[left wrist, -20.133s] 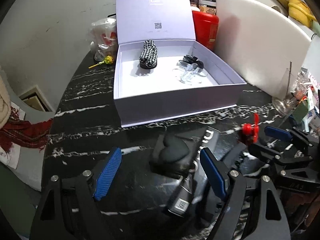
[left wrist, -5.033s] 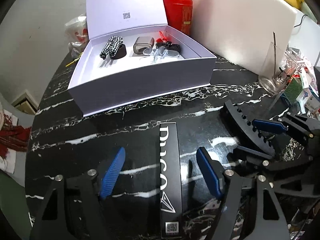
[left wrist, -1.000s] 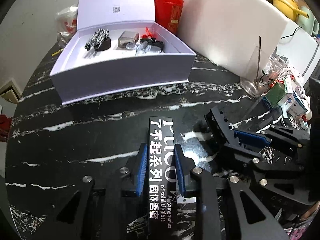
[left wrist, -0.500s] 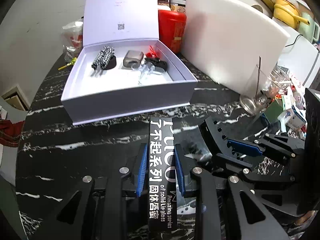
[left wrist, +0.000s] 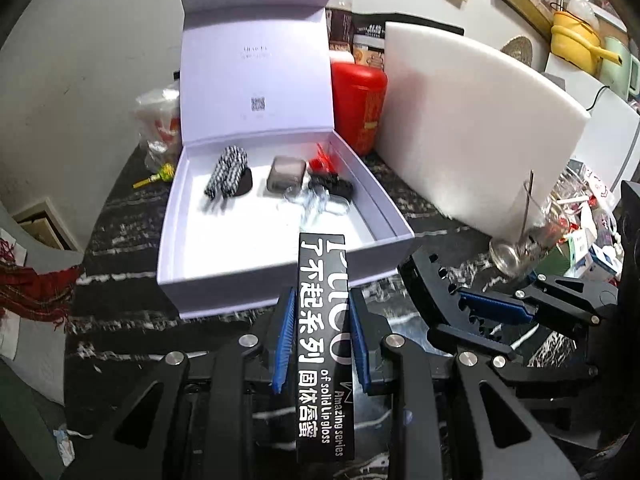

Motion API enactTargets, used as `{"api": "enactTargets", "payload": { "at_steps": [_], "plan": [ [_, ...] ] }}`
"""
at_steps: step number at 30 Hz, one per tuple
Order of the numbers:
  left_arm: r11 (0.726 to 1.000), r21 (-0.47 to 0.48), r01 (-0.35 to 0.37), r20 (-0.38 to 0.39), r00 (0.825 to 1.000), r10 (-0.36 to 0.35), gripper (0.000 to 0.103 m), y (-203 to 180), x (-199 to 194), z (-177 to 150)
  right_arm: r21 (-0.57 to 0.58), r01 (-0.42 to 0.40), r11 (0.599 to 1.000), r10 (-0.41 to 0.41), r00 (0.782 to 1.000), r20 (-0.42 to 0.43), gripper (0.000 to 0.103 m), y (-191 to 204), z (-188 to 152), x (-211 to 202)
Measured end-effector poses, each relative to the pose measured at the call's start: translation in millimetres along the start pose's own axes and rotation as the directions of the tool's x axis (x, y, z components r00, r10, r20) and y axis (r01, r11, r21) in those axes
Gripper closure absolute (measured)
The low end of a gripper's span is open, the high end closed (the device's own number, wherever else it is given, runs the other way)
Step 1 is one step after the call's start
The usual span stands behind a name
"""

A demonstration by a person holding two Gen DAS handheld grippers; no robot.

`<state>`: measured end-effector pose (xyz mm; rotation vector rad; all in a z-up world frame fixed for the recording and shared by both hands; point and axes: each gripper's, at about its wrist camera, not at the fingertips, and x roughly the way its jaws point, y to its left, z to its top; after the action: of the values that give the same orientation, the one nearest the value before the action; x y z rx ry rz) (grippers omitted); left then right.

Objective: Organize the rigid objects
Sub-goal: 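Carry the lip gloss box and claw clip over the white box with both grippers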

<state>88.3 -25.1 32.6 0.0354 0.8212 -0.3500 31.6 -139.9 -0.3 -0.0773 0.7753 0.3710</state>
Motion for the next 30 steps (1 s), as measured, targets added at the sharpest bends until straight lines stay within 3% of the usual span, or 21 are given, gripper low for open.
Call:
{"api": "enactTargets", "payload": {
  "at_steps": [13, 30],
  "plan": [
    [0.999, 0.0, -0.041, 0.058, 0.997, 0.041, 0.077, 17, 4, 47, -0.021, -0.05, 0.999, 0.052, 0.996, 0.067, 0.074, -12, 43, 4],
    [0.995, -0.001, -0.104, 0.077, 0.992, 0.104, 0.077, 38, 33, 88, -0.058, -0.051, 0.997, 0.057, 0.993, 0.107, 0.074, -32, 89, 29]
  ]
}}
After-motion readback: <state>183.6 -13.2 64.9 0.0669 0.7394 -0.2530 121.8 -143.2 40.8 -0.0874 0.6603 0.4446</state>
